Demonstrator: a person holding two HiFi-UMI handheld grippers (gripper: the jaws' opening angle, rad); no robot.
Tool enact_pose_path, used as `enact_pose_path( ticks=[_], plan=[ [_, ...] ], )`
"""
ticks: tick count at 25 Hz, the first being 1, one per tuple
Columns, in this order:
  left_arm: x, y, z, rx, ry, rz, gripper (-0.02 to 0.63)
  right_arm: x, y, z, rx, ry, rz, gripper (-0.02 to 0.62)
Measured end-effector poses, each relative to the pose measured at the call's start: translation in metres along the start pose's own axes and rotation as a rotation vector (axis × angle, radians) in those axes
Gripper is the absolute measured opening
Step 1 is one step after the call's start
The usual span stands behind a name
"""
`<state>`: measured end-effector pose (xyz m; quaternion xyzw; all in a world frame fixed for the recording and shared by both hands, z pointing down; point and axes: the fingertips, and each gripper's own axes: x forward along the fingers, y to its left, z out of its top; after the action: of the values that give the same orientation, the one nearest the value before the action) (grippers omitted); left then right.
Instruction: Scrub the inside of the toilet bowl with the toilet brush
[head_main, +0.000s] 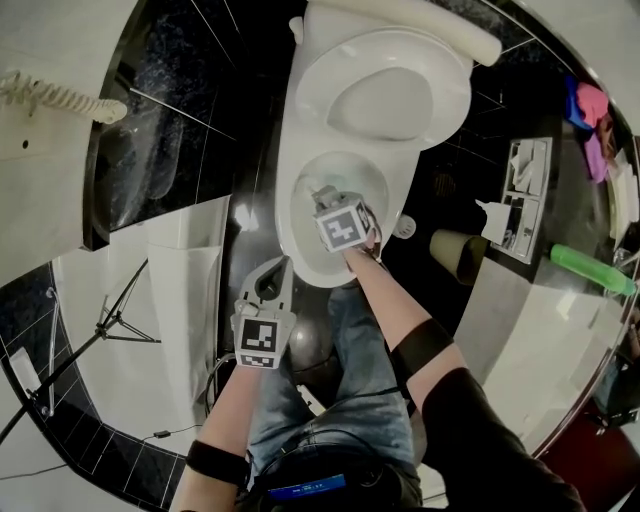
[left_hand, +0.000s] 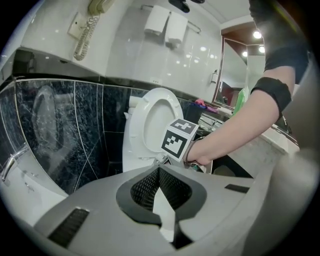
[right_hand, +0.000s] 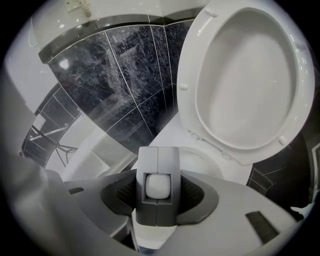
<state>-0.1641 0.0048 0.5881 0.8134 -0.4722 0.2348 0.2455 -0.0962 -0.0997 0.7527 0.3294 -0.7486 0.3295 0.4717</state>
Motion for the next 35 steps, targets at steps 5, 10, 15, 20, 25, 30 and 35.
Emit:
enact_pose_path(
  ticks=[5,10,15,20,25,30,35],
  plan=[
    [0.023,0.001,0.005,0.018,-0.019,-0.004,-0.006,0.004,-0.032,0.030,-0.003,-0.067,-0.046,0.192],
    [0.030,-0.012,0.001,0.027,-0.010,-0.025,-0.006,0.003,-0.059,0.031,0.037,-0.083,-0.085,0.192],
    [0.034,-0.022,-0.003,0.032,0.000,-0.038,-0.006,-0.007,-0.095,0.032,0.076,-0.110,-0.152,0.192],
    [0.038,-0.034,-0.003,0.036,0.003,-0.052,-0.006,-0.023,-0.130,0.014,0.105,-0.101,-0.222,0.190],
    [0.036,-0.045,0.000,0.041,0.008,-0.076,-0.006,-0.042,-0.141,-0.023,0.127,-0.040,-0.255,0.190],
    [0.028,-0.056,0.002,0.052,0.011,-0.097,-0.006,-0.067,-0.141,-0.064,0.159,0.013,-0.280,0.190],
    [0.013,-0.061,-0.002,0.064,0.025,-0.115,-0.006,-0.086,-0.118,-0.111,0.169,0.089,-0.274,0.192]
  ],
)
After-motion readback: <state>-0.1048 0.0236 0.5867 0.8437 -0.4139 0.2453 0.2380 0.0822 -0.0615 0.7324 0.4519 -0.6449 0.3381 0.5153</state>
